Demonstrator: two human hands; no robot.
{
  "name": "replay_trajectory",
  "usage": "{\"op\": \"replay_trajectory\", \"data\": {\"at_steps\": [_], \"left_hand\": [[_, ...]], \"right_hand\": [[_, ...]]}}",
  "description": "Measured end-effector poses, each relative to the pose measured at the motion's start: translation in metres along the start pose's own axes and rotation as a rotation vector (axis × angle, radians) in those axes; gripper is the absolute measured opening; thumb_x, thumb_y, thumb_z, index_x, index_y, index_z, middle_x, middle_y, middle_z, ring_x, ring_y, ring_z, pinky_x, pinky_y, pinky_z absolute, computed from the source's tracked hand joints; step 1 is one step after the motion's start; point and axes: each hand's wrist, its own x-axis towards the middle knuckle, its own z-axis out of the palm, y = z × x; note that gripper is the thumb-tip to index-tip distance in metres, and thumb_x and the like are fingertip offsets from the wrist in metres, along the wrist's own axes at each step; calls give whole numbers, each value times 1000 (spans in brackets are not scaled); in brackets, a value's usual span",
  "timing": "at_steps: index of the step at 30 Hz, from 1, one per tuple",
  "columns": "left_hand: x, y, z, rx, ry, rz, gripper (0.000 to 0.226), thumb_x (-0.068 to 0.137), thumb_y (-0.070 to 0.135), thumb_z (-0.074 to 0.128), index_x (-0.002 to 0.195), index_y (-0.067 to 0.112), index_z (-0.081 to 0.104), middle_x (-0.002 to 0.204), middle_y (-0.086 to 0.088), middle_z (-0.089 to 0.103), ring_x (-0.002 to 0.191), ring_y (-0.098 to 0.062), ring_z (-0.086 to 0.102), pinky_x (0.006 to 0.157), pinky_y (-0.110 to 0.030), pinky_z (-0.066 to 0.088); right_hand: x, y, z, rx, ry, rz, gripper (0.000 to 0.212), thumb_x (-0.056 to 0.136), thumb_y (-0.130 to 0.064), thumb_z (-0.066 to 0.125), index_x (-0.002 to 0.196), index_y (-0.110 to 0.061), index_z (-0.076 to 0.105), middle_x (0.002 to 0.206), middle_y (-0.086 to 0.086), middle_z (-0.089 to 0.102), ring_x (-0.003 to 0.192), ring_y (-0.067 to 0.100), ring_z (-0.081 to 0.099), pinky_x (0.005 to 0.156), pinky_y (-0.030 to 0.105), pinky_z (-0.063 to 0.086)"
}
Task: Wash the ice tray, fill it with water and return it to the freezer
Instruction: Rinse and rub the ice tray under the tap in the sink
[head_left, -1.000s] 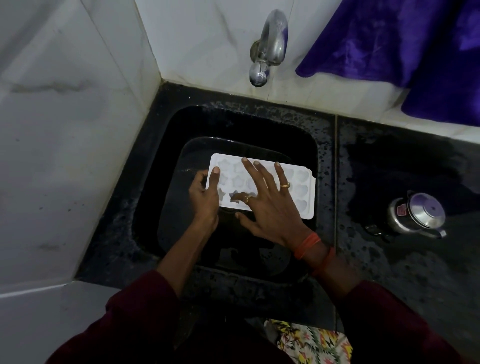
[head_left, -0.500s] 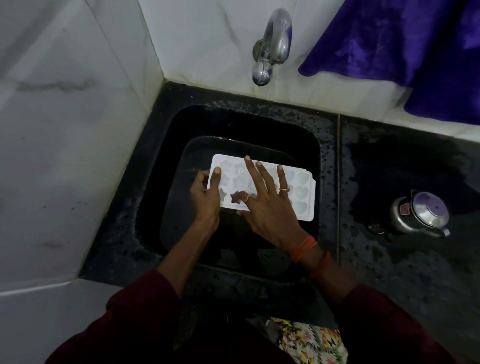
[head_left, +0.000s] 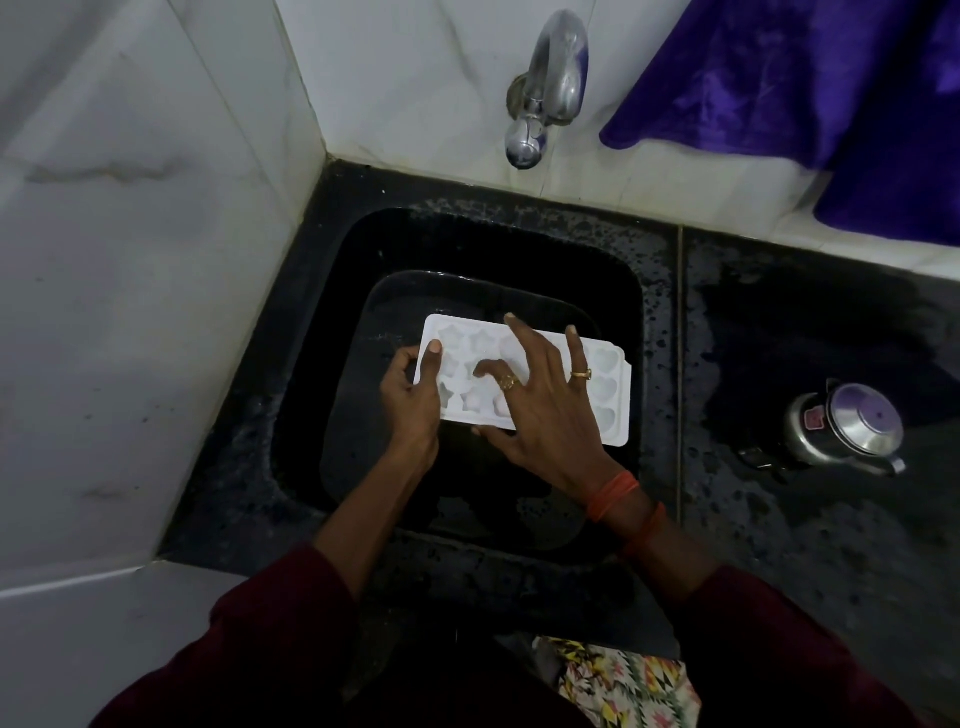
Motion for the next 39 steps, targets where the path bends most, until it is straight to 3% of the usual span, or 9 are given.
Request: {"op": "replay_trajectory", "data": {"at_steps": [6, 9, 12, 18, 22, 28, 30, 34, 39], "left_hand": [[1, -1, -1, 23, 0, 19, 22, 95, 33, 66, 89, 12, 63, 85, -1, 69, 74, -12, 66, 63, -27, 56], [0, -3, -2, 26, 3, 15, 22, 96, 32, 66, 90, 11, 64, 84, -1, 69, 73, -10, 66, 61, -24, 54], [0, -4, -2, 38, -4, 24, 21, 95, 33, 67, 87, 14, 64, 86, -3, 70, 77, -15, 67, 66, -30, 57], [-1, -7, -2, 12, -31, -3, 20, 94, 35, 68, 84, 18, 65, 83, 0, 69, 80, -20, 65, 77, -45, 57], [-3, -5, -4, -3, -23, -5, 20, 95, 34, 67, 86, 16, 65, 83, 1, 69, 79, -18, 66, 75, -43, 57], [-5, -2, -1, -11, -33, -20, 20, 96, 34, 66, 84, 17, 65, 84, 0, 71, 82, -22, 67, 78, -47, 58], [-6, -3, -1, -30, -37, -49, 21, 96, 34, 65, 84, 16, 66, 82, 1, 71, 81, -22, 68, 77, -47, 58], [-7, -4, -1, -81, -33, -113, 22, 98, 33, 62, 85, 16, 69, 80, 2, 73, 77, -19, 70, 75, -44, 58], [-12, -7, 3, -89, -40, -111, 24, 99, 29, 60, 82, 14, 67, 79, 4, 71, 74, -12, 67, 67, -31, 56]], "right_hand": [[11, 11, 0, -108, -124, -101, 71, 87, -81, 32, 129, -32, 61, 166, 19, 11, 152, 36, 16, 121, 63, 2], [14, 12, -2, -199, -169, -125, 74, 83, -82, 34, 127, -31, 64, 165, 21, 6, 153, 38, 12, 121, 62, -1], [16, 10, -4, -219, -184, -123, 79, 82, -82, 27, 122, -27, 67, 165, 23, 7, 153, 39, 12, 121, 61, 1], [21, 12, 0, -178, -173, -109, 69, 66, -83, 63, 111, -31, 69, 164, 23, 15, 150, 42, 21, 120, 62, 2], [17, 8, -1, -184, -208, -74, 73, 73, -81, 42, 121, -31, 65, 165, 23, 6, 152, 40, 15, 121, 60, -6], [11, 4, 1, -142, -188, -41, 65, 72, -75, 51, 113, -27, 67, 164, 23, 13, 151, 37, 20, 121, 61, -3], [8, 6, 3, -78, -155, -29, 73, 75, -81, 44, 116, -24, 64, 163, 23, 16, 150, 35, 24, 121, 62, 0], [10, 9, 0, 12, -111, 53, 92, 72, -93, 42, 130, -24, 57, 165, 18, 14, 152, 29, 21, 121, 61, -2], [20, 13, -1, -24, -127, 82, 81, 79, -91, 37, 127, -32, 63, 167, 14, 12, 153, 26, 18, 122, 57, -4]]}}
